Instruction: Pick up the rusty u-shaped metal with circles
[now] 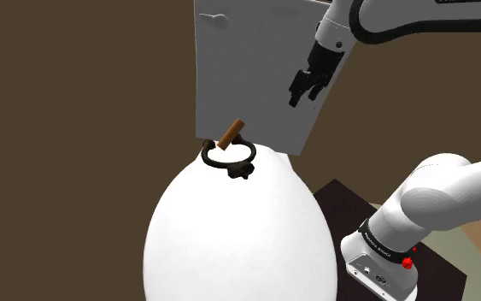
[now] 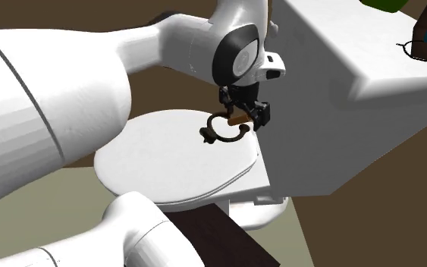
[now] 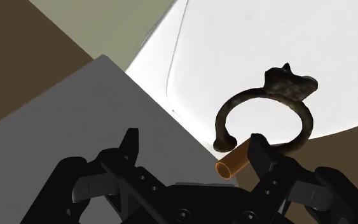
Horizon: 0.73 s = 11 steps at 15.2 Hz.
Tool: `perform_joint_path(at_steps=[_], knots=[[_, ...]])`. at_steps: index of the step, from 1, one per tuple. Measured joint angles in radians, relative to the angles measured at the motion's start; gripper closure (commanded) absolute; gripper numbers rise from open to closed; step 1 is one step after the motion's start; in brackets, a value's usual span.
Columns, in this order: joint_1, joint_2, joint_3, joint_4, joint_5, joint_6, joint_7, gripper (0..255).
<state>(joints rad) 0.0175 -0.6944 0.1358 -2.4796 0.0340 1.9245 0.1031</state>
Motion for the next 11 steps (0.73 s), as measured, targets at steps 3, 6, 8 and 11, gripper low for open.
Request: perform_joint_path(at_steps=[3, 6, 8, 11], knots=[[-0.002, 0.077, 0.044, -0.027, 0.002, 0.098, 0.054, 0], [-0.009, 0.163, 0.085, -0.04, -0.005, 0.19, 0.108, 0], [-0.013, 0.228, 0.118, -0.046, -0.014, 0.255, 0.153, 0], [-0.032, 0.344, 0.159, -0.025, -0.047, 0.339, 0.22, 0]])
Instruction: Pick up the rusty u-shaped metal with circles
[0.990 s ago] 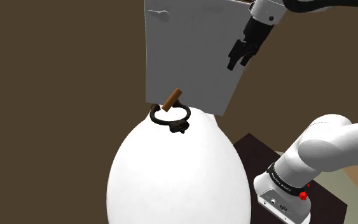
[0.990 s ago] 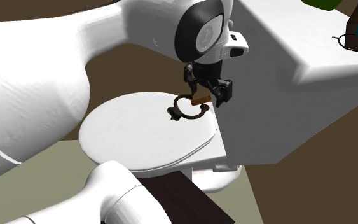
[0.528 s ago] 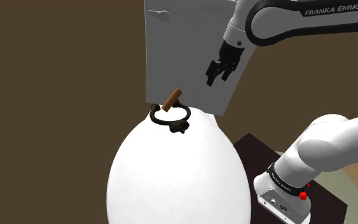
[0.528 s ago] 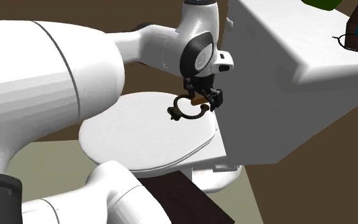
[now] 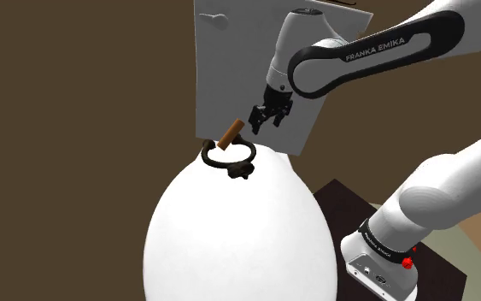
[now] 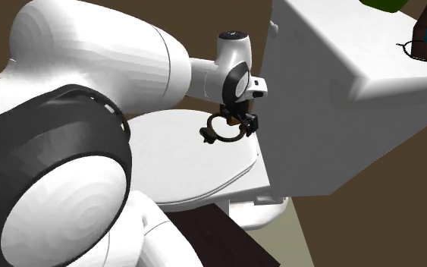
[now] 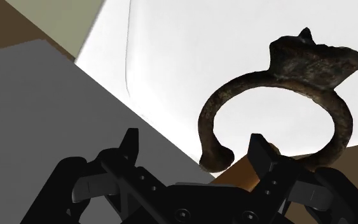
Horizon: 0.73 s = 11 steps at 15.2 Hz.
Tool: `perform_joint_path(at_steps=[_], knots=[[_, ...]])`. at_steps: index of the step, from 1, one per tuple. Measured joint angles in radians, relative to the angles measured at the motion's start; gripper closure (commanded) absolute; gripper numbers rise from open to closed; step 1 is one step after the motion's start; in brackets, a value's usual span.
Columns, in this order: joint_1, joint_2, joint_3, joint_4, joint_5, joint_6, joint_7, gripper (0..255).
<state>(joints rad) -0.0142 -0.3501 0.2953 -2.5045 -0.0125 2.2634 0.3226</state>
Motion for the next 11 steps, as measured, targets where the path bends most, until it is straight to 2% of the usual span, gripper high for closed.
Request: perform_joint_path(at_steps=[4, 11], knots=[[-0.025, 0.153, 0.047, 0.03, -0.071, 0.103, 0.101, 0], [-0.04, 0.259, 0.067, 0.01, -0.14, 0.216, 0.175, 0]])
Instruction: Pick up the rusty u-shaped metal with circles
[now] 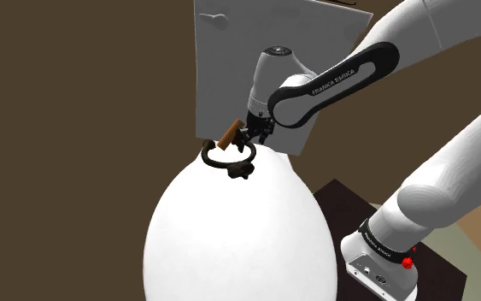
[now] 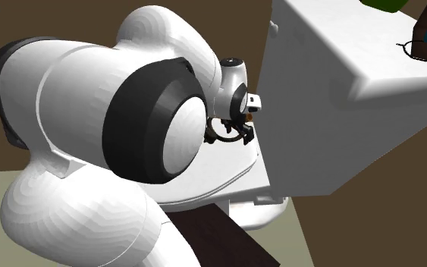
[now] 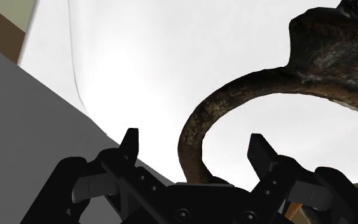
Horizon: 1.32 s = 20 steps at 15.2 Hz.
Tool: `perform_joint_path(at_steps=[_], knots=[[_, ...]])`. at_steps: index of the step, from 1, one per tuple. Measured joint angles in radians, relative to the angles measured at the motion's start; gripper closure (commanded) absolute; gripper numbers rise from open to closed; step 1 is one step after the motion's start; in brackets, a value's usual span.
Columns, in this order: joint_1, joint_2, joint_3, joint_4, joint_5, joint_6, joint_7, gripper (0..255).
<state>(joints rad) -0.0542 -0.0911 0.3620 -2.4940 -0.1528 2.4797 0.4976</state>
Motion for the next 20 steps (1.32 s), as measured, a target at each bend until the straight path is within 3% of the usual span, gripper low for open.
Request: perform_joint_path(at_steps=[1, 2, 12, 20], knots=[[-0.001, 0.008, 0.0, -0.003, -0.006, 0.009, 0.005, 0], [-0.002, 0.011, 0.0, -0.004, -0.009, 0.014, 0.007, 255], [-0.002, 0.014, 0.001, -0.005, -0.012, 0.019, 0.01, 255], [0.008, -0.061, -0.007, 0.024, 0.044, -0.078, -0.04, 255]])
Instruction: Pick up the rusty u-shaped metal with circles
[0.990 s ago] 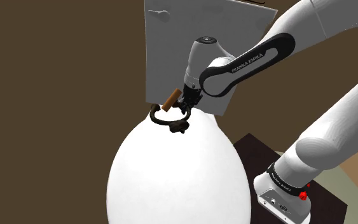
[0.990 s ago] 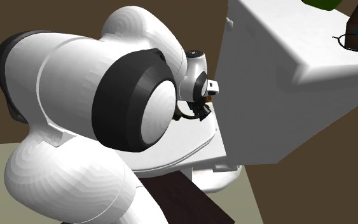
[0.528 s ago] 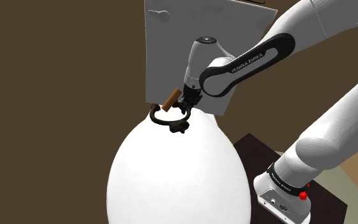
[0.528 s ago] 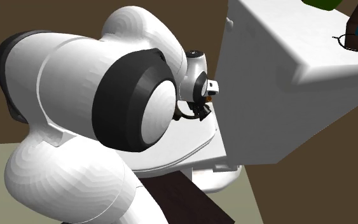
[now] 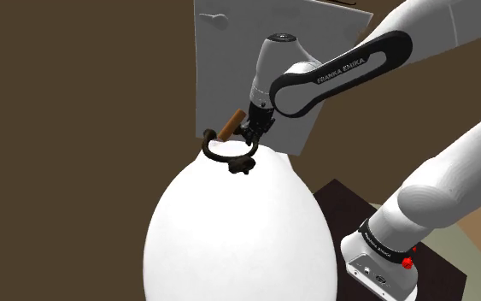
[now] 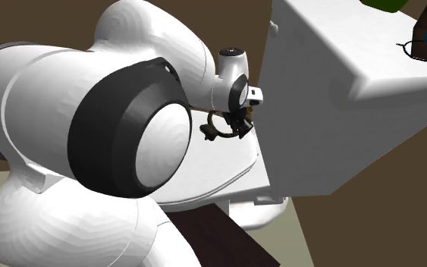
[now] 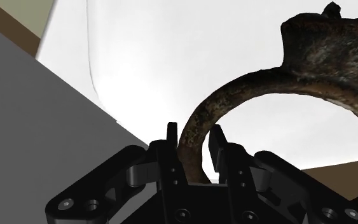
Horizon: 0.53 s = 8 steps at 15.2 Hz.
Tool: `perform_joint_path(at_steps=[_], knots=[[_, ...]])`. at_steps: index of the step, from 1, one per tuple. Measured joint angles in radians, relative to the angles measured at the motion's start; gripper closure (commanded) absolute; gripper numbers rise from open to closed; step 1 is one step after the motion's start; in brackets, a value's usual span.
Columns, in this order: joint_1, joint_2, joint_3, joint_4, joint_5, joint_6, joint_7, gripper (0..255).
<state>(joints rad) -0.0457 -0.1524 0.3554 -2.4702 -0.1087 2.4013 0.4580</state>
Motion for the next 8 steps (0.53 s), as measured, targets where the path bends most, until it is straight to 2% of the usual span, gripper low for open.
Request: perform_joint_path(at_steps=[8], knots=[[0.009, -0.065, -0.012, 0.046, 0.038, -0.106, -0.039, 255]])
